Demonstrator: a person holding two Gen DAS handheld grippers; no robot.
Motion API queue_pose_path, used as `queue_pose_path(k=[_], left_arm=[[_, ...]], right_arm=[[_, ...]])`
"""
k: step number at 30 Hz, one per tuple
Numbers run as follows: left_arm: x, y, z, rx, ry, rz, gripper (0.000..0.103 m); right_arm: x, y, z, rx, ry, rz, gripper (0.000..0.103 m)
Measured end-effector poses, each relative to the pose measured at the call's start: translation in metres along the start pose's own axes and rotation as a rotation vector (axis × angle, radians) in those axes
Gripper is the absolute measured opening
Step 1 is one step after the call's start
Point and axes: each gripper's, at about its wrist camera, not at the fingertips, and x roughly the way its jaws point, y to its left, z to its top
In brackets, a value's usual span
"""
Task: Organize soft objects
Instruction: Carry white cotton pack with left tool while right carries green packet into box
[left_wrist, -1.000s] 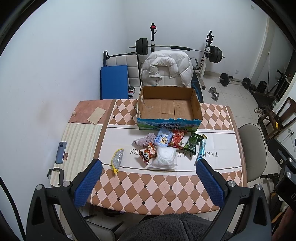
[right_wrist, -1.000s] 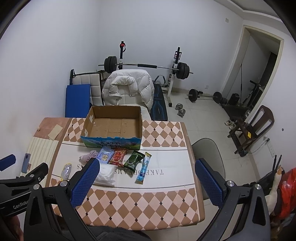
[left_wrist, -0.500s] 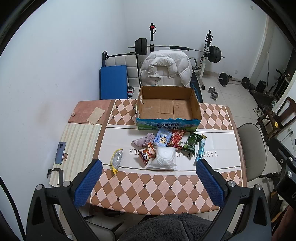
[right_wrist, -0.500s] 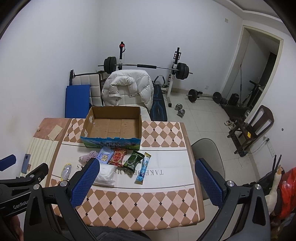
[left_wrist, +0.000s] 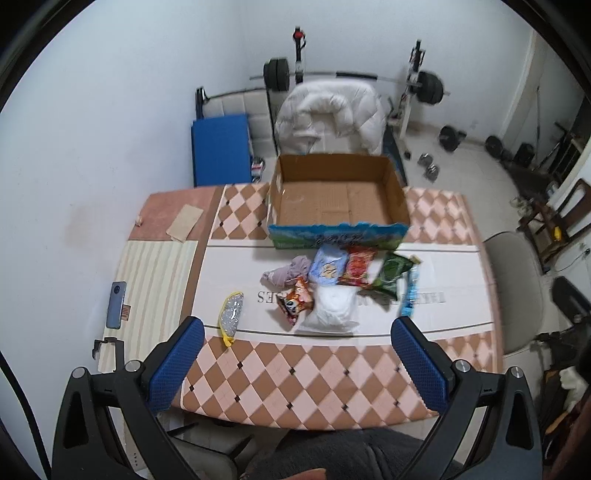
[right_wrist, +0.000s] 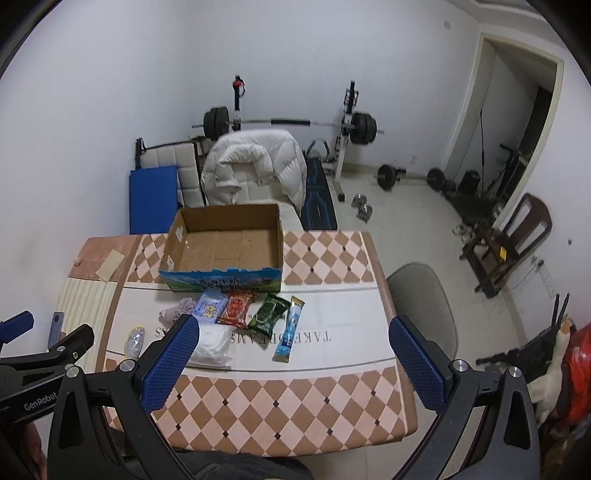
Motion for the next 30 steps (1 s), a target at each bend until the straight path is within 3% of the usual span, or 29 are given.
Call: queue_pose_path(k=[2,6,12,19,23,26,30], left_arm=[[0.043,0.0,0.008,0.011,0.07,0.008,0.103],[0.143,-0.001,0.011,0.015,0.252,-0.008,0.103],[0.274,-0.022,-0.007,0.031,0.485,-0.075,0.103],[0.357,-0.046,-0.003,0.007,0.597,-0.149,0.103],[0.389,-0.058,-0.005,0.012,0.652,-0.162,0.103],[0.406,-0.064,-0.011,0.004,0.687,-0.183,0.103],[0.422,-0.069,-0.017,-0.011,0.699,-0.185,0.086]], right_arm=[[0.029,-0.005,0.005,0.024,0.053,0.025,0.103],[0.141,-0.02,-0.002,0.097,0.252,0.14,0.103],[0.288,-0.009,-0.029,0.14,0.493,0.213,0.103],[0.404,0.013,-0.034,0.153,0.611,0.2,0.102],[0.453,0.024,-0.033,0.184,0.683,0.183,0.087],[0.482,0.03,-0.035,0.218,0.733,0.175,0.082],[0.515,0.04,-0.043,0.231,0.792,0.142,0.069]])
